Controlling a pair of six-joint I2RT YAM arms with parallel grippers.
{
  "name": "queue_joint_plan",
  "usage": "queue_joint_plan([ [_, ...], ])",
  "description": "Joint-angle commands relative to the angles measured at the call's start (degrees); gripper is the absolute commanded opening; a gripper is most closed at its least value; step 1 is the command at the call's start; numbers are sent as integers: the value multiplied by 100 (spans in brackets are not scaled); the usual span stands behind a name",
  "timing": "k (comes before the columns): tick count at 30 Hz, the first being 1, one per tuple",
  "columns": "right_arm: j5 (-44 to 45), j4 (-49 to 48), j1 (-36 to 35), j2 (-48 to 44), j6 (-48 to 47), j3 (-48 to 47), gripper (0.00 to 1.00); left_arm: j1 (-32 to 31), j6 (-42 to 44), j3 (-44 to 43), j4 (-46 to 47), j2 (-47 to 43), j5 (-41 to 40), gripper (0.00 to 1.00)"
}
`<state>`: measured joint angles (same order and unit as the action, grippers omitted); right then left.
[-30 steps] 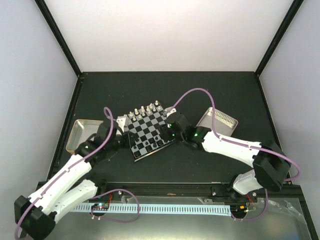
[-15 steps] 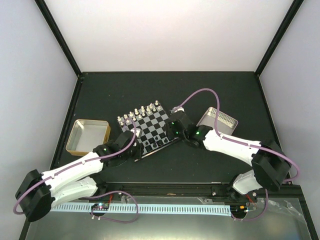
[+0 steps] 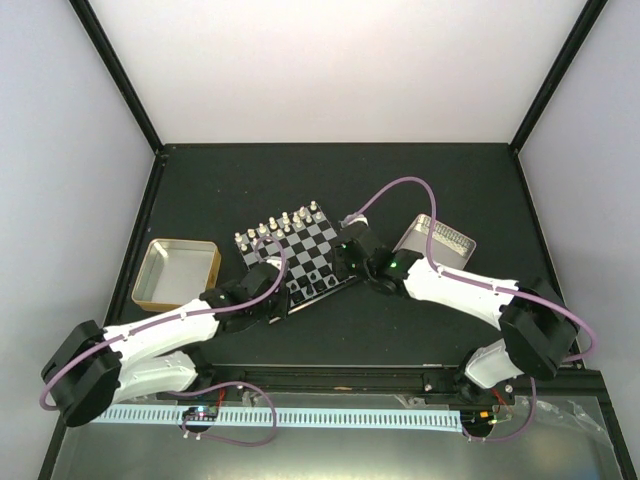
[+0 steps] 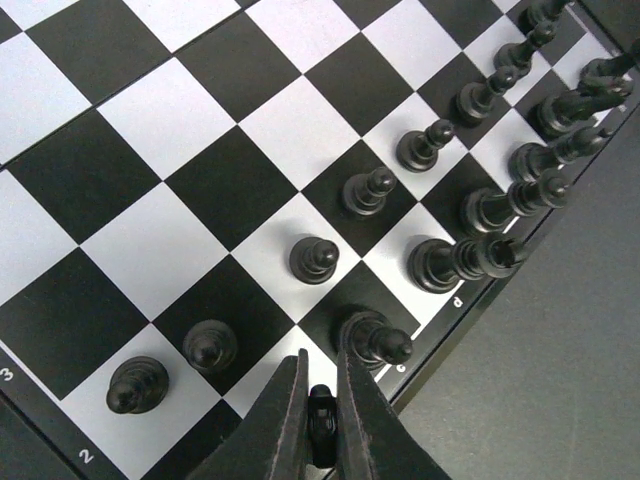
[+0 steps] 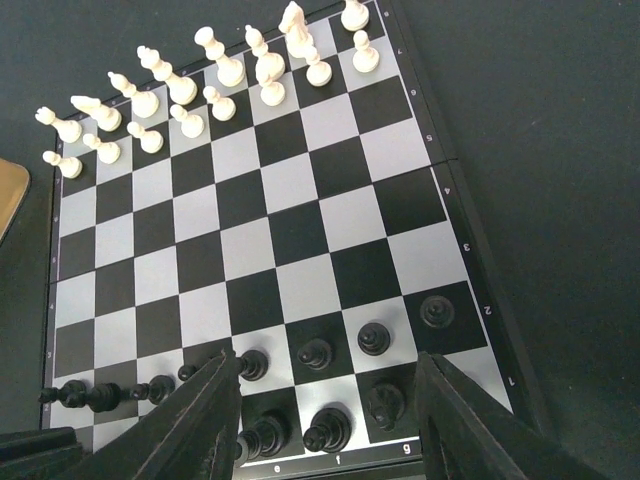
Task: Set up the chess pieces on the board
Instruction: Place the chess piece on the chessboard, then adjust the chess piece at the center of the board.
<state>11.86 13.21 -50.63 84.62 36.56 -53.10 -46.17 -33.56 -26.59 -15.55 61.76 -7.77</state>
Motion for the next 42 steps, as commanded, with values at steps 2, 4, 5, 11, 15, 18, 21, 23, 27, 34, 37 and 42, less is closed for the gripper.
queue_joint_plan([
  [2, 53, -14, 47, 90, 53, -170, 49, -33, 7, 131, 327, 143, -242, 7],
  [4, 41, -18, 52, 103, 53, -181, 49, -32, 7, 144, 327, 196, -270, 8],
  [5, 37, -9, 53, 107, 52, -175, 49, -32, -2, 152, 318, 204, -290, 8],
  [11, 3, -11, 64, 115, 59, -175, 49, -32, 0, 189, 358, 168, -202, 16],
  [15, -19, -11, 73, 100, 77, -166, 49, -32, -1, 157, 316, 81, -147, 20],
  [18, -28, -11, 78, 75, 80, -170, 49, -36, -12, 84, 202, -50, -137, 20],
  [21, -35, -3, 75, 25, 93, -150, 49, -27, -18, -28, -19, -265, -241, 22],
  [23, -67, -12, 75, -9, 99, -133, 49, -23, -38, -127, -188, -425, -364, 25],
  [27, -127, -29, 79, -33, 123, -122, 49, 5, -128, -256, -435, -720, -670, 31],
  [34, -238, -55, 85, 1, 180, -89, 48, 258, -420, -279, -858, -766, -998, 31],
  [37, -284, -73, 80, 24, 192, -82, 48, 403, -456, -287, -962, -633, -937, 32],
  [42, -341, -90, 87, 46, 202, -86, 47, 505, -383, -281, -812, -369, -630, 29],
])
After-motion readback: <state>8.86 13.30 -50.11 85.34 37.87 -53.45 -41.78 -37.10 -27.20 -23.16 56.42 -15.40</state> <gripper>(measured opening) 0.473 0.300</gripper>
